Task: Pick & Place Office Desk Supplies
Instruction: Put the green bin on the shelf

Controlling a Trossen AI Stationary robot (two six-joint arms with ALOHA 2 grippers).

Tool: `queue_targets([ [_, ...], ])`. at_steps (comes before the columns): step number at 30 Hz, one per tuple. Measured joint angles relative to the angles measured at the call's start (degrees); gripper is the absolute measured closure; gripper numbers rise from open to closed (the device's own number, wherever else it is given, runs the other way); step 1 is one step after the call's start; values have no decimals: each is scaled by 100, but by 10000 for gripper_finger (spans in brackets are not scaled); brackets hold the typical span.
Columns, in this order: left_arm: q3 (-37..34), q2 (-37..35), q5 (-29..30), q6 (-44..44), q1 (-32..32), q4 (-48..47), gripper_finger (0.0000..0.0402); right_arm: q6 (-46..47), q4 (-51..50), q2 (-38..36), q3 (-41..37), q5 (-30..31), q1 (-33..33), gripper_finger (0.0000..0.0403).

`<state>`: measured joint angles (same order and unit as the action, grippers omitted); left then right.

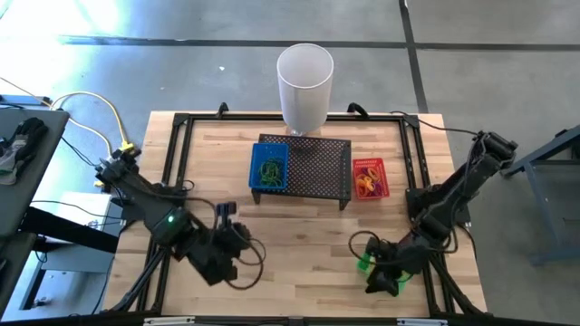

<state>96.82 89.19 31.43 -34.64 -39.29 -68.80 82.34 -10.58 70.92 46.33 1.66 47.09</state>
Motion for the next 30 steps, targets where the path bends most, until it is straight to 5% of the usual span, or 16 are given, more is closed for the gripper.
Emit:
queue_targets([
  [13, 2, 395, 121, -775, -677, -13, 343, -277, -1061, 605, 0, 486, 649, 229],
  [30, 2, 520, 147, -1183, -787, -14, 343, -610, -1270, 2011, -2, 123, 625, 267],
])
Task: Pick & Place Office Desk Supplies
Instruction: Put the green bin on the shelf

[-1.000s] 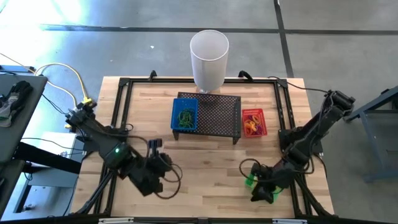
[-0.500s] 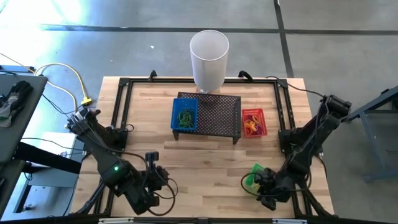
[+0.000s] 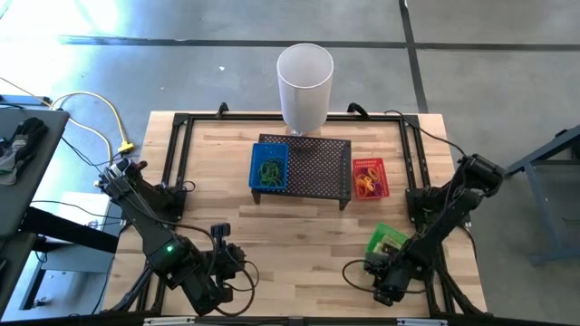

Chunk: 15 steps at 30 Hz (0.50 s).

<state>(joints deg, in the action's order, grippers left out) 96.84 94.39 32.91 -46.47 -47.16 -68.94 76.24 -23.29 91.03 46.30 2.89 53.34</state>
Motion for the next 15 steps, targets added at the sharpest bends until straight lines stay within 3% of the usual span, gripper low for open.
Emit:
queue_targets([
  [15, 0, 0, 23, 352, 149, -5, 343, -46, 1227, -561, 2, -1248, -363, 299],
])
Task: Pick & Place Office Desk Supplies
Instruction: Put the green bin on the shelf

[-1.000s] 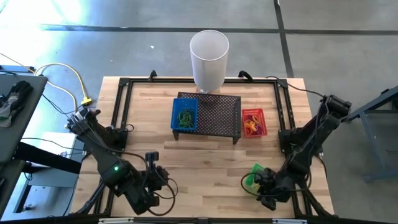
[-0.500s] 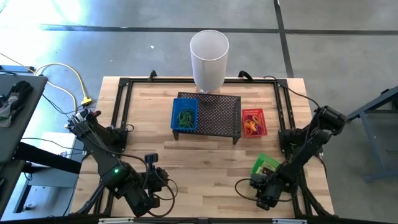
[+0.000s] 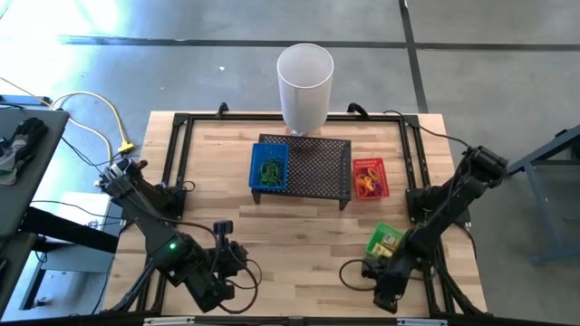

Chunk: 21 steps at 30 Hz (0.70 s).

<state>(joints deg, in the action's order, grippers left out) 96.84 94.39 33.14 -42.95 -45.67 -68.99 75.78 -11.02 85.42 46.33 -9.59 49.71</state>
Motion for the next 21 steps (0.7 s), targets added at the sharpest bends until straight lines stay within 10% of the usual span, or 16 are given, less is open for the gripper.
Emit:
queue_targets([
  [11, 0, -2, -3, 368, 250, 2, 343, -17, -42, -900, 0, -454, -487, 322],
  [21, 0, -2, -65, 359, 235, 4, 343, -922, 655, -924, 0, 915, -758, 324],
])
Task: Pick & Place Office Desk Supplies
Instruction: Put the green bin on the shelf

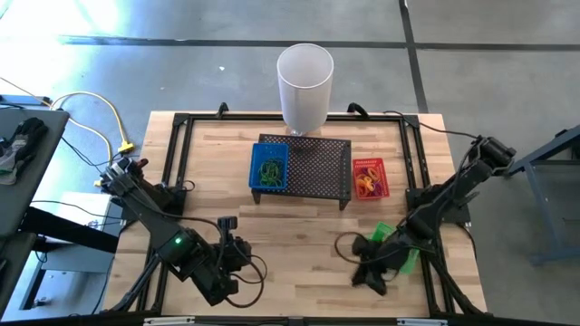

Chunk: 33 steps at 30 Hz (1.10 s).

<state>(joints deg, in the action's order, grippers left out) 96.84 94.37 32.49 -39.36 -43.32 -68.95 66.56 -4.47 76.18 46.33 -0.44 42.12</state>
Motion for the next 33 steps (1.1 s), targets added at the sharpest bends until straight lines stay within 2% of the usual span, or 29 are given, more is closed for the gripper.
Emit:
queue_targets([
  [2, -5, 0, 1, -61, -49, -1, 343, -438, -58, -68, 11, 546, -9, 338],
  [5, -86, 0, 0, -211, -94, -7, 343, -1007, -573, -244, 394, 767, 16, 367],
  [10, -208, 7, 2, -268, -121, -4, 343, -1505, -2700, -298, 1786, 882, -19, 397],
  [14, -225, 7, 3, -268, -121, 0, 343, -922, -5064, -186, 2752, 1194, -35, 399],
  [17, -225, 7, 4, -268, -121, -2, 343, 29, -6375, -123, 2887, 1120, -83, 399],
  [19, -225, 7, 7, -268, -121, -5, 343, 635, -6854, -105, 2834, 859, -123, 392],
  [22, -225, 7, 8, -255, -121, -26, 343, 1153, -7130, -74, 2586, 419, -152, 363],
  [26, -225, 7, 42, -205, -106, -26, 343, 1420, -6450, -68, 2117, 101, -152, 293],
  [30, -225, 7, 42, -207, -106, -26, 343, 1268, -5581, -68, 1642, -103, -152, 213],
  [33, -225, 7, 42, -209, -106, -26, 343, 1479, -5394, -68, 1320, -165, -152, 170],
])
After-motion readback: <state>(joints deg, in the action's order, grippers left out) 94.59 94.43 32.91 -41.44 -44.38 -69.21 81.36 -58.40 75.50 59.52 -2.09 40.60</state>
